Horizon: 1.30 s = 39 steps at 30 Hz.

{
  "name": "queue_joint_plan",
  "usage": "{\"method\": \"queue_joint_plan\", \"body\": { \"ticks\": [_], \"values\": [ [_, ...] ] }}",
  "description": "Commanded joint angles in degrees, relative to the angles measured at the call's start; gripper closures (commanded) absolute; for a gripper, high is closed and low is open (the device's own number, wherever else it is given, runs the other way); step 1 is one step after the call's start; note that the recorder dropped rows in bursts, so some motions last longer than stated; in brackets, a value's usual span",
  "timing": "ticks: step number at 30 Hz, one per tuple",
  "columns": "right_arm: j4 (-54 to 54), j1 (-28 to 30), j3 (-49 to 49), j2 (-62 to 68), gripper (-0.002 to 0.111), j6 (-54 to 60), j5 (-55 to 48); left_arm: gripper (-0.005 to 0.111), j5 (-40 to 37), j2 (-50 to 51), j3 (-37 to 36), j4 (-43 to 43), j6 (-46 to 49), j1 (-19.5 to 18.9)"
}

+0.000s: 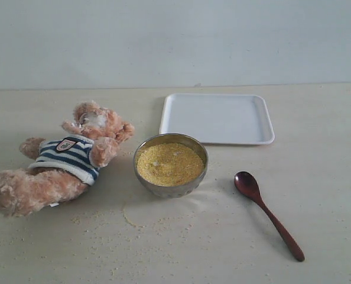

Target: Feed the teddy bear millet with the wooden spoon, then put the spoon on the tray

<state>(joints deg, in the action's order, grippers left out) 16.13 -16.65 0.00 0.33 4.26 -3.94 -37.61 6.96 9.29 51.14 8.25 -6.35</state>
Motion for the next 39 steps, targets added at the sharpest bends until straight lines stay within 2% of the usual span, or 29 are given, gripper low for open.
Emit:
{"method": "queue_joint_plan", "body": {
  "ticks": [1,8,11,21,27,34,39],
  "values": [
    [0.02,0.12,0.00,-0.33,0.108,0.09,0.60,0.028,3.11,5.74,2.57,-3.24,1.87,0.24],
    [0.02,0.12,0.00,-0.33,0.108,0.09,0.60,0.028,1.98,15.91,13.63,-13.58,1.40,0.24],
    [0.02,0.12,0.00,-0.33,0.108,0.09,0.60,0.028,-0.14,23.06,18.98,-14.97,1.86,0.24],
    [0.02,0.12,0.00,-0.33,0.108,0.23,0.60,0.028,-10.69,56.51,35.77,-15.23,17.77,0.24],
    [0.02,0.12,0.00,-0.33,0.108,0.23,0.60,0.028,-11.59,70.47,43.72,-16.56,23.09,0.24],
    [0.02,0.12,0.00,-0.33,0.108,0.22,0.60,0.028,-5.21,76.23,46.77,-23.20,23.14,0.24],
    [0.02,0.12,0.00,-0.33,0.108,0.22,0.60,0.025,-2.13,79.48,46.77,-23.61,23.14,0.24]
  ]
}}
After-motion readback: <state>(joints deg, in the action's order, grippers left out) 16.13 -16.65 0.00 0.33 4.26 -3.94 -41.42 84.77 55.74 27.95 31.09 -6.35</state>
